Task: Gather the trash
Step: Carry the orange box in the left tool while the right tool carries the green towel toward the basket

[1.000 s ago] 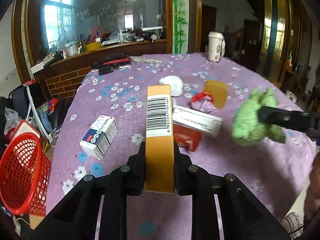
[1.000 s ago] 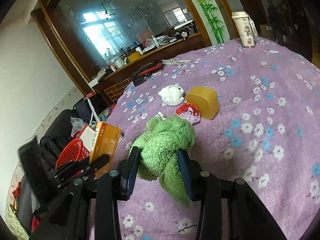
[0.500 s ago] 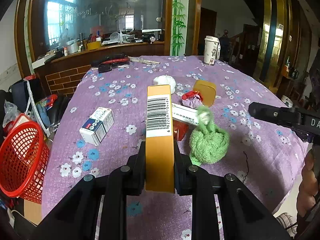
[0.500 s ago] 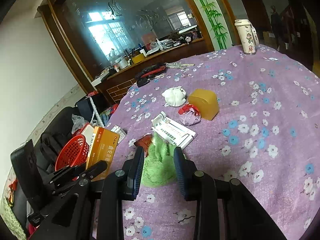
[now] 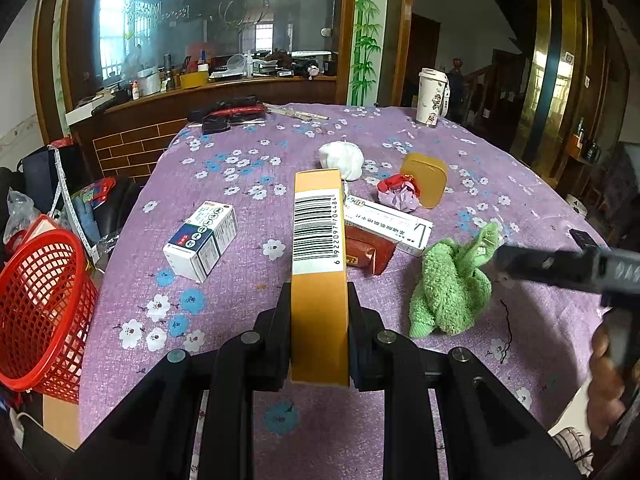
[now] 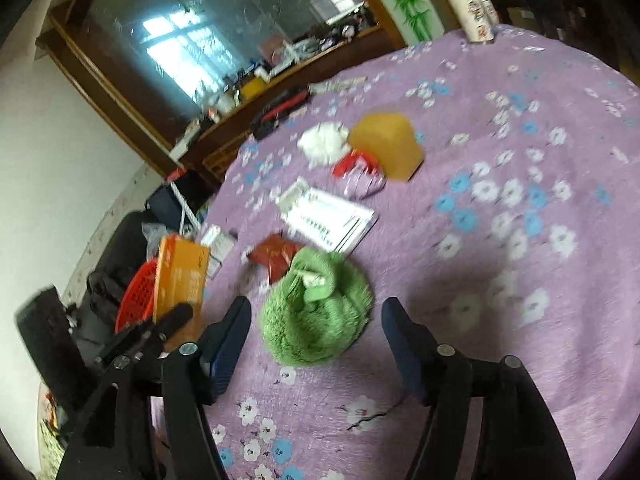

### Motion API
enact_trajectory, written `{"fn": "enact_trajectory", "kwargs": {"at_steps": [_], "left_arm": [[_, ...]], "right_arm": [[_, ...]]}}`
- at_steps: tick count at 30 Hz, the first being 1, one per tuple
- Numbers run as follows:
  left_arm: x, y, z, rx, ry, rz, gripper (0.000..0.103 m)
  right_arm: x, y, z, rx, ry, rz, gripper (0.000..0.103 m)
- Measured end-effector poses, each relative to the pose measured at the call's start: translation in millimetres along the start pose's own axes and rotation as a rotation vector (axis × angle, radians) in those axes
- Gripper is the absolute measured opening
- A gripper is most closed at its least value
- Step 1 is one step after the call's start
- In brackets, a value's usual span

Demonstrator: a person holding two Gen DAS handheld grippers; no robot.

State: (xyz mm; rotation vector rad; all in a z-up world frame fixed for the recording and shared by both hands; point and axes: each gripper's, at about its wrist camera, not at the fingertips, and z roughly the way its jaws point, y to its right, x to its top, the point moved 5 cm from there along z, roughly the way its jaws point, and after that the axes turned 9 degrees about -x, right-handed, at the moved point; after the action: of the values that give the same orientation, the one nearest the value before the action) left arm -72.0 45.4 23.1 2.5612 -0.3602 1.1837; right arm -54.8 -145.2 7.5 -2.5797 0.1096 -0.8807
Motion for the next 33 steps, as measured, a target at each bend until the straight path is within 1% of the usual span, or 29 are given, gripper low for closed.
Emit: {"fn": "enact_trajectory", "kwargs": {"at_steps": [4, 6, 8, 10, 12, 14, 16, 18, 20, 21, 23, 24, 26, 27, 28, 29, 30, 33], "left_arm": [[-0.3, -0.9, 0.0, 0.000, 0.000, -0.004, 0.021], [-0.7, -1.9, -0.9, -0.004, 0.003, -0.007, 0.021], [-1.1, -2.9, -1.2, -0.002, 0.003, -0.005, 0.021], [-0.9, -3.6, -1.3, -0.003, 0.004, -0.006, 0.021], [-1.2, -3.4, -1.4, -0.001, 0.004, -0.007, 0.021], [-1.2, -3.3, -1.8, -0.003, 0.004, -0.005, 0.021], [-1.5, -2.9, -2.0, -0.001, 0.004, 0.000, 0.021], [-1.3, -3.1, -1.5, -0.001, 0.004, 0.002, 0.021], [-1.1, -3.4, -2.2, 0.005, 0.005, -0.001, 0.021], [-0.8, -3.6, -3.0, 0.002, 0.007, -0.002, 0.021], [-0.9, -2.9, -3.7, 0.001, 0.008, -0.001, 0.021], [-0.7, -2.9, -4.0, -0.001, 0.010, -0.001, 0.021], [-1.1, -2.6, -4.1, -0.003, 0.009, 0.000, 0.021], [-1.1, -2.7, -4.2, -0.001, 0.010, -0.001, 0.021], [-0.9, -2.9, -4.3, -0.003, 0.010, -0.001, 0.021], [-0.7, -3.0, -4.5, -0.005, 0.010, -0.002, 0.021], [-0.9, -2.8, -4.5, -0.004, 0.012, -0.002, 0.021], [-1.4, -2.9, -4.6, -0.003, 0.010, -0.002, 0.021]], "right_arm": [[-3.3, -12.1, 27.6, -0.043, -0.026, -0.046, 0.074], [-2.9, -16.0, 34.6, -0.092, -0.010, -0.084, 0.074], [-1.9, -19.6, 36.2, -0.108, 0.006, -0.114, 0.073], [-2.6, -23.7, 35.0, -0.131, 0.023, -0.156, 0.069], [-3.7, -26.5, 31.1, -0.141, 0.037, -0.186, 0.060], [-5.4, -27.4, 26.9, -0.149, 0.044, -0.203, 0.059], [-6.9, -25.8, 26.5, -0.148, 0.034, -0.205, 0.061], [-8.4, -23.1, 27.2, -0.147, 0.016, -0.186, 0.069], [-11.1, -24.1, 27.9, -0.163, 0.004, -0.192, 0.074], [-12.3, -25.5, 28.2, -0.179, 0.003, -0.202, 0.078], [-13.5, -29.1, 30.6, -0.178, 0.002, -0.212, 0.082], [-12.9, -30.0, 33.6, -0.182, -0.001, -0.209, 0.082], [-12.3, -28.6, 39.8, -0.230, -0.009, -0.211, 0.082], [-12.9, -26.5, 45.1, -0.252, -0.031, -0.212, 0.082], [-14.7, -22.9, 49.4, -0.238, -0.052, -0.192, 0.081], [-14.7, -20.8, 48.6, -0.218, -0.043, -0.173, 0.077], [-14.0, -20.7, 47.0, -0.220, -0.035, -0.177, 0.075], [-13.8, -20.3, 39.8, -0.203, -0.013, -0.180, 0.071]]}}
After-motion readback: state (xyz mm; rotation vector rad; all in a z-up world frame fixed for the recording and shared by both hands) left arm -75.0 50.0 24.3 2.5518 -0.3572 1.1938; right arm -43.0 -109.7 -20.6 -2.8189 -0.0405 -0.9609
